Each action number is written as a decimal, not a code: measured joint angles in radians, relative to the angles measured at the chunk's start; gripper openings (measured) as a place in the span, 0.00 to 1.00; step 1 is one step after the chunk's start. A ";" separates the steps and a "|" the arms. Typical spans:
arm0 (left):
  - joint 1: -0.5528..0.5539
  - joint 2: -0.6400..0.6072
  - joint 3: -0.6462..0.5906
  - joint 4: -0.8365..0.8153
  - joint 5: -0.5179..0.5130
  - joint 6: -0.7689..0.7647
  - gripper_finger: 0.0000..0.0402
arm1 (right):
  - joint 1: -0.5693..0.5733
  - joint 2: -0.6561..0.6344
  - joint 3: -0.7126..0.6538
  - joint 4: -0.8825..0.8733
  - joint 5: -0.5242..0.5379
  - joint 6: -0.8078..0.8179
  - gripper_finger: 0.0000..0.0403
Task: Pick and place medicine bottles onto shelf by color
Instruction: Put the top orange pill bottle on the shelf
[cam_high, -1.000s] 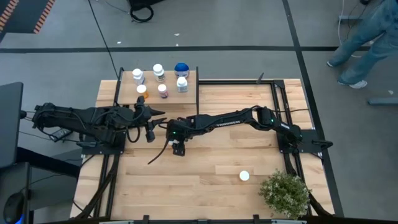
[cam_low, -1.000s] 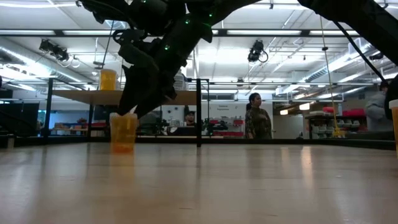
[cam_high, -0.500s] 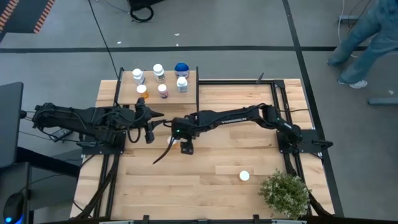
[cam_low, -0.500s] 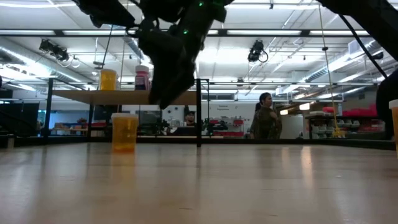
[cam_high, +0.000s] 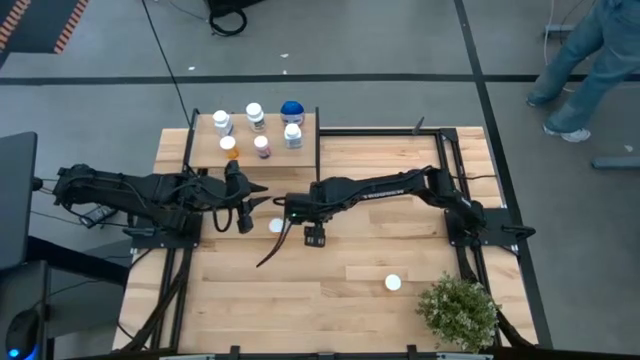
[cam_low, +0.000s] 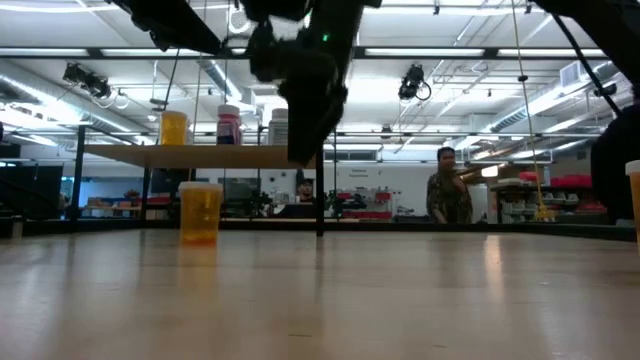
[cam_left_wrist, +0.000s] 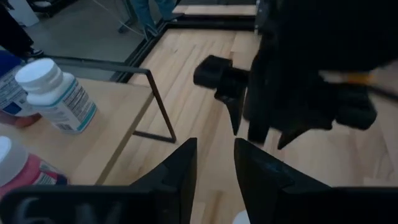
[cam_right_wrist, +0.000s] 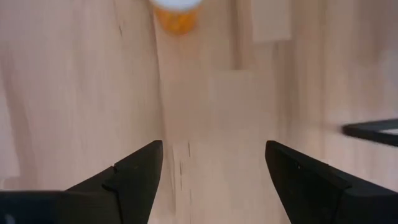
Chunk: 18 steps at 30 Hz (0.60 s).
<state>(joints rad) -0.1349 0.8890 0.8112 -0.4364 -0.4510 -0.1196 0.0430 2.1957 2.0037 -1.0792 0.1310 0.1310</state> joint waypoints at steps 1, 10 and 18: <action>0.000 0.001 0.000 0.006 0.000 0.000 0.28 | 0.001 -0.021 0.000 -0.020 0.013 0.001 0.73; -0.006 -0.005 0.000 0.010 0.001 -0.047 0.27 | 0.066 -0.199 -0.062 -0.019 0.107 -0.011 0.73; -0.033 -0.005 0.000 0.008 0.003 -0.053 0.27 | 0.069 -0.542 -0.655 0.437 0.108 -0.027 0.73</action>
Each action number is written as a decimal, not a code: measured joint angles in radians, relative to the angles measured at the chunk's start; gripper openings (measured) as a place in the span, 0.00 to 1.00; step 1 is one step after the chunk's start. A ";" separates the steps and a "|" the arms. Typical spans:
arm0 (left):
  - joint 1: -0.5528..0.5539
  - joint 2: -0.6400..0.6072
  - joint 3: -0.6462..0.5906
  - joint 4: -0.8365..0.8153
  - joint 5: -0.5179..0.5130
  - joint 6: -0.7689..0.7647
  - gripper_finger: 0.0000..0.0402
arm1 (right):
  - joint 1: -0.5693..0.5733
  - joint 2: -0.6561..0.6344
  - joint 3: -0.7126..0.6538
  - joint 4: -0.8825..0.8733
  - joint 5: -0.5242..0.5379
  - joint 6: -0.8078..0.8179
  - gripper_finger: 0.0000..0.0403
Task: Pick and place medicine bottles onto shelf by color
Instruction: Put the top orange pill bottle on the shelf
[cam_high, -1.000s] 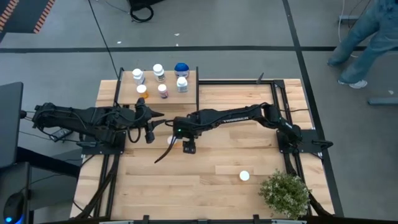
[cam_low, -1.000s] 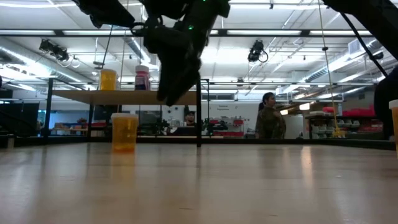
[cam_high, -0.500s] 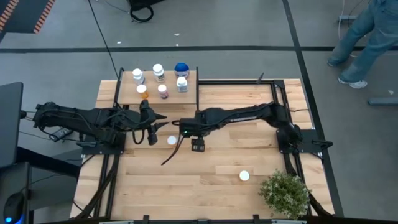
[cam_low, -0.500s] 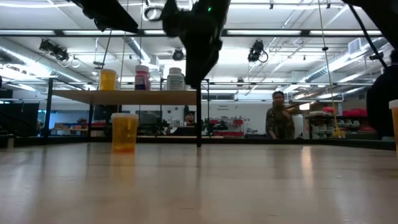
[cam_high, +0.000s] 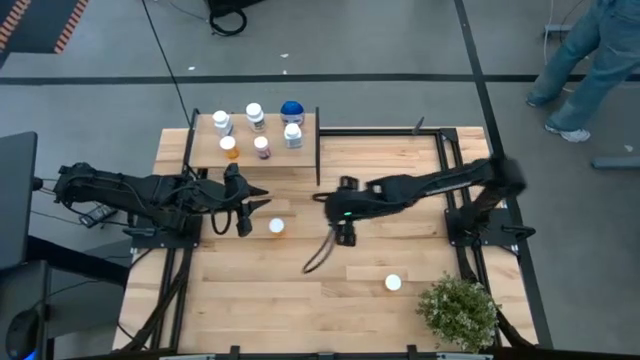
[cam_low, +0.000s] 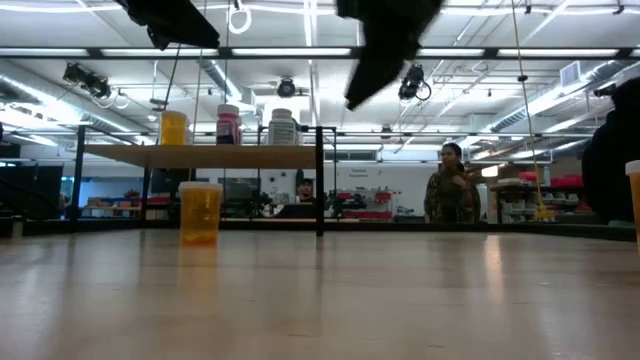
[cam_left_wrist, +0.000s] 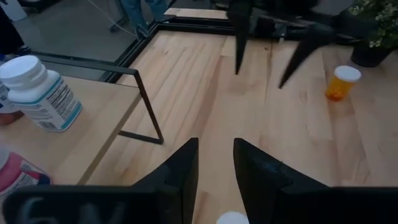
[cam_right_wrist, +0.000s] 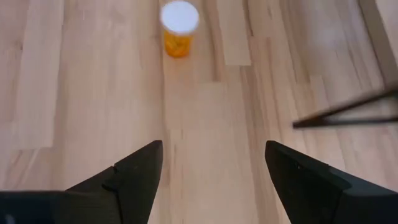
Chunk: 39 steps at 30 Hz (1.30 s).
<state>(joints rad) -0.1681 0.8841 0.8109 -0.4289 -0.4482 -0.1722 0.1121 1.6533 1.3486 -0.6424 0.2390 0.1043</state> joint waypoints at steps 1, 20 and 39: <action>0.000 0.000 0.000 0.002 0.000 0.000 0.27 | -0.003 -0.054 -0.093 0.068 0.000 0.009 0.72; 0.026 0.308 0.104 0.195 0.043 0.094 0.38 | 0.008 -0.654 -0.987 0.983 -0.015 0.058 0.72; 0.081 0.797 0.523 -0.600 0.236 -0.218 0.66 | 0.055 -0.646 -0.985 0.955 -0.047 -0.053 0.72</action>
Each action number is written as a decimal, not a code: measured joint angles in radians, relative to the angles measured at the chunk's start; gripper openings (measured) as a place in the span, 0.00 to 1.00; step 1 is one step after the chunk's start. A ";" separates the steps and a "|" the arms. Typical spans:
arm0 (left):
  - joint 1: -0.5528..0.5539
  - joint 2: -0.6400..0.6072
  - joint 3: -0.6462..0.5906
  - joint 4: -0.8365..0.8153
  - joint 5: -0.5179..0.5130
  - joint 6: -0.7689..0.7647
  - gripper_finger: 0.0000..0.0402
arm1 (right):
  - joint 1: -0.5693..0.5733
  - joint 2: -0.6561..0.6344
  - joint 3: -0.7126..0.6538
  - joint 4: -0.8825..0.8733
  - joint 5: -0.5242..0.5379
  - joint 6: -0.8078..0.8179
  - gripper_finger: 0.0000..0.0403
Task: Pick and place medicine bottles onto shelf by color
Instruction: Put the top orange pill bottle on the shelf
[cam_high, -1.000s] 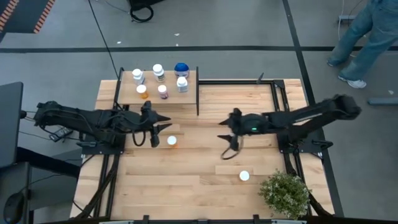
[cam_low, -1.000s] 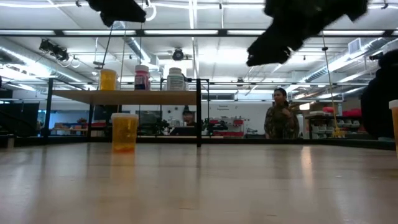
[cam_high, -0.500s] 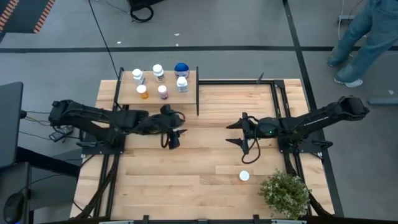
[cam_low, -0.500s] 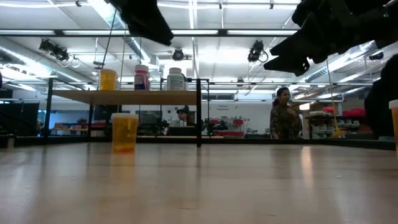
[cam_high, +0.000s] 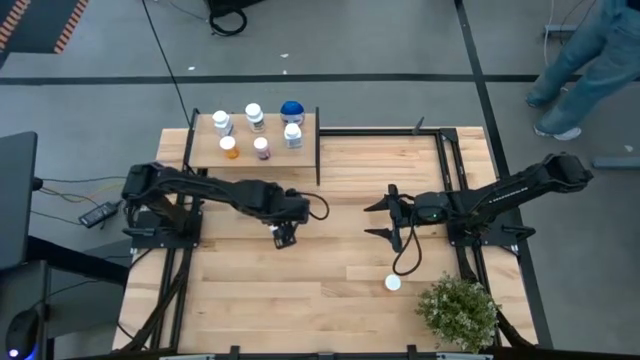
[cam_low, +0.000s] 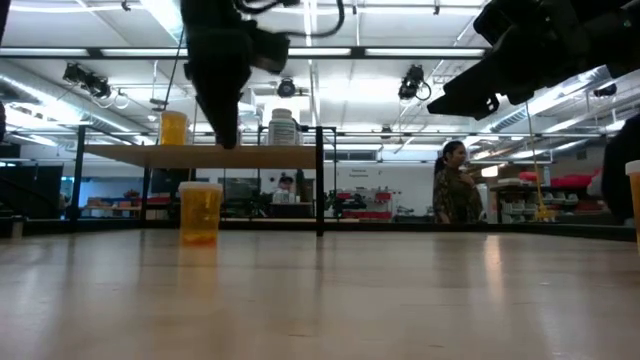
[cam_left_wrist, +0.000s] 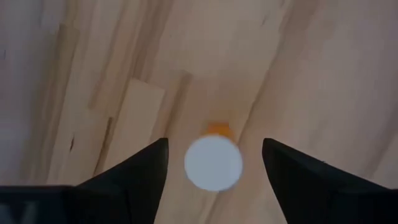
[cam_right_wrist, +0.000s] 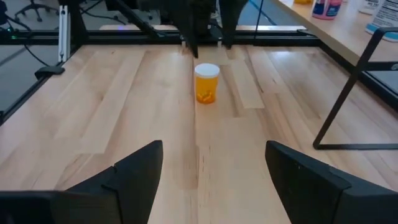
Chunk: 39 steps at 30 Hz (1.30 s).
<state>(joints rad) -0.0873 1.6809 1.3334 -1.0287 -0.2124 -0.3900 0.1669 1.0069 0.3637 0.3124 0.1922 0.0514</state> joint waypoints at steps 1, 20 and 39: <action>0.001 0.009 0.000 -0.001 0.000 0.000 0.66 | 0.000 0.000 0.000 -0.002 -0.003 -0.003 0.72; 0.041 0.035 0.000 -0.035 0.046 -0.026 0.68 | 0.000 0.000 0.000 -0.028 -0.010 0.018 0.72; 0.042 0.089 0.000 -0.026 0.122 -0.075 0.68 | 0.000 0.001 0.000 -0.036 -0.010 0.035 0.72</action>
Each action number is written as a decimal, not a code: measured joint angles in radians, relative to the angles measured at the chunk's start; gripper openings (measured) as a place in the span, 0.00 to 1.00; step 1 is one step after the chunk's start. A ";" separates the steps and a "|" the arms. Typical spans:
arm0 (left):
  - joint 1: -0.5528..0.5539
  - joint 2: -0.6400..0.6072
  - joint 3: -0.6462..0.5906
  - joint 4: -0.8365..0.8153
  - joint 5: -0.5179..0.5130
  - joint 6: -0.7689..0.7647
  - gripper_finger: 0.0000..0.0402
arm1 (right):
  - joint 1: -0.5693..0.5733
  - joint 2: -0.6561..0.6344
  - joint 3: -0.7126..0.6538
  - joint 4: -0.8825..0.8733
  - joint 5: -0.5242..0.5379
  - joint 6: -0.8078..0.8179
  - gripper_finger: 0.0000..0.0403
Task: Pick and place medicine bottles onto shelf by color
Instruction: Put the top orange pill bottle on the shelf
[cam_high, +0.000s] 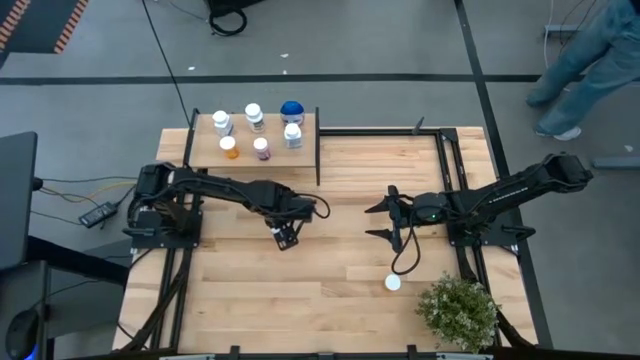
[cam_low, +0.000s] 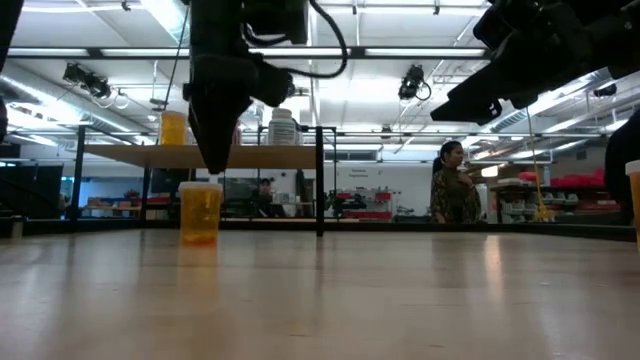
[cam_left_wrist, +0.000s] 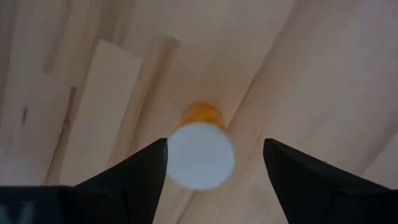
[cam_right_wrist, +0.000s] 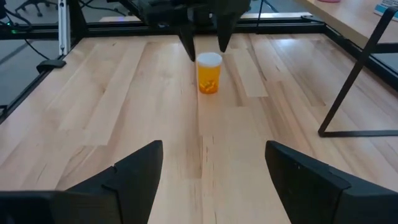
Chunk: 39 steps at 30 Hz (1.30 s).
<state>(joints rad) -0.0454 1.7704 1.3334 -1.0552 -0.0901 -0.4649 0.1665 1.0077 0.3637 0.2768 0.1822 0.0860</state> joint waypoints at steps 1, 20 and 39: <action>0.002 0.013 0.000 0.003 0.007 0.001 0.68 | 0.000 0.000 0.000 -0.001 0.000 0.000 0.72; 0.031 0.056 0.000 -0.060 0.058 -0.006 0.68 | 0.000 0.000 0.000 -0.026 0.000 0.012 0.72; -0.006 0.056 0.000 -0.171 0.044 -0.069 0.68 | 0.000 0.000 0.000 -0.027 0.000 0.022 0.72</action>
<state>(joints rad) -0.0515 1.8263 1.3331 -1.2259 -0.0465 -0.5339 0.1665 1.0077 0.3634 0.2497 0.1822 0.1081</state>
